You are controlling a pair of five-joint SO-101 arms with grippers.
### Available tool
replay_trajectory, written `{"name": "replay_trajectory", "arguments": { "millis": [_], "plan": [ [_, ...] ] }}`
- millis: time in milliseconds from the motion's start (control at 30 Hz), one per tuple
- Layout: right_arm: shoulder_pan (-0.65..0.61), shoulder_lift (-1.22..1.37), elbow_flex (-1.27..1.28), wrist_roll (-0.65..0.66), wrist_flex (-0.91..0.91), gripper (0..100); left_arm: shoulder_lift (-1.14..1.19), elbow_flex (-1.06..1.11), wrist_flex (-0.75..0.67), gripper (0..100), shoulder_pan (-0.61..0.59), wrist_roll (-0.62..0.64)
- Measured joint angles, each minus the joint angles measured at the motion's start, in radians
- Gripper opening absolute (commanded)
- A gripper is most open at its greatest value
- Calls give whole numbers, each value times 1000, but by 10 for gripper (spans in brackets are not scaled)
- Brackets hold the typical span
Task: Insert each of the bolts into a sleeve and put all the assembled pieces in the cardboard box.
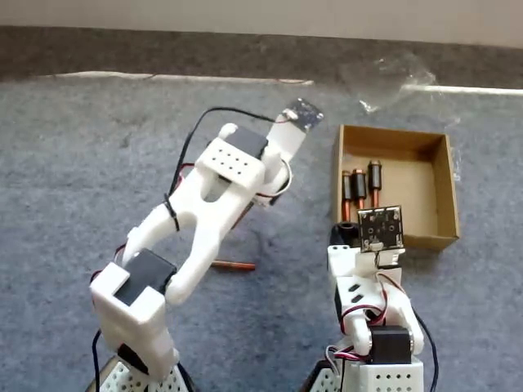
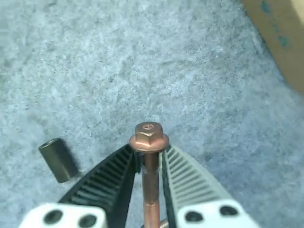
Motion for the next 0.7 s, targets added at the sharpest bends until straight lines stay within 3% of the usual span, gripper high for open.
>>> {"name": "replay_trajectory", "arguments": {
  "millis": [400, 533, 700],
  "plan": [
    [-48, 0, 0, 0, 0, 5, -261, 0, 153, 5, -15, -2],
    [-69, 0, 0, 0, 0, 5, -333, 0, 169, 5, -86, -3],
    [-189, 0, 0, 0, -5, 5, -419, 0, 169, 5, -180, -2]
  ]
}}
